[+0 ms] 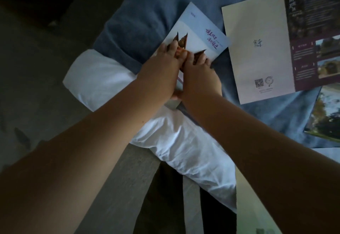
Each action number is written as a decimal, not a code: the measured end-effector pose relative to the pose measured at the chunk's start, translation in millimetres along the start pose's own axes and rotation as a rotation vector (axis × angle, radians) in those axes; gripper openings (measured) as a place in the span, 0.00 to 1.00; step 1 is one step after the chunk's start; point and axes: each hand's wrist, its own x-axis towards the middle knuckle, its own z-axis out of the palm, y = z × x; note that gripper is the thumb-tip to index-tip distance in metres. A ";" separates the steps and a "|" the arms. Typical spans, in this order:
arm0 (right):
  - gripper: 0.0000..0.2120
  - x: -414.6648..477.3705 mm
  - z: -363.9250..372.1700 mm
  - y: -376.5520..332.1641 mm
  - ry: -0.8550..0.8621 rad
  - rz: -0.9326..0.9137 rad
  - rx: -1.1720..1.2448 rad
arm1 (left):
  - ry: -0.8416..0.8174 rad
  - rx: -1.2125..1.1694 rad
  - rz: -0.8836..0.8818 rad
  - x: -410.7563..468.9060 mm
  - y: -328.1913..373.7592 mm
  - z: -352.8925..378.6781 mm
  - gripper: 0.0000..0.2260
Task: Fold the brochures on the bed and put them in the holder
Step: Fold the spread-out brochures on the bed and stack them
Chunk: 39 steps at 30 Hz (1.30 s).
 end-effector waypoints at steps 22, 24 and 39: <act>0.34 -81.9 29.0 164.5 0.361 -0.386 0.180 | 0.266 0.019 -0.131 -14.9 165.4 9.1 0.29; 0.31 -107.9 31.8 208.9 0.390 -0.426 0.269 | 0.307 -0.046 -0.078 -22.9 204.9 19.6 0.32; 0.35 -233.5 136.9 411.1 0.357 -0.050 0.020 | 0.073 0.028 0.187 -75.9 395.9 127.9 0.34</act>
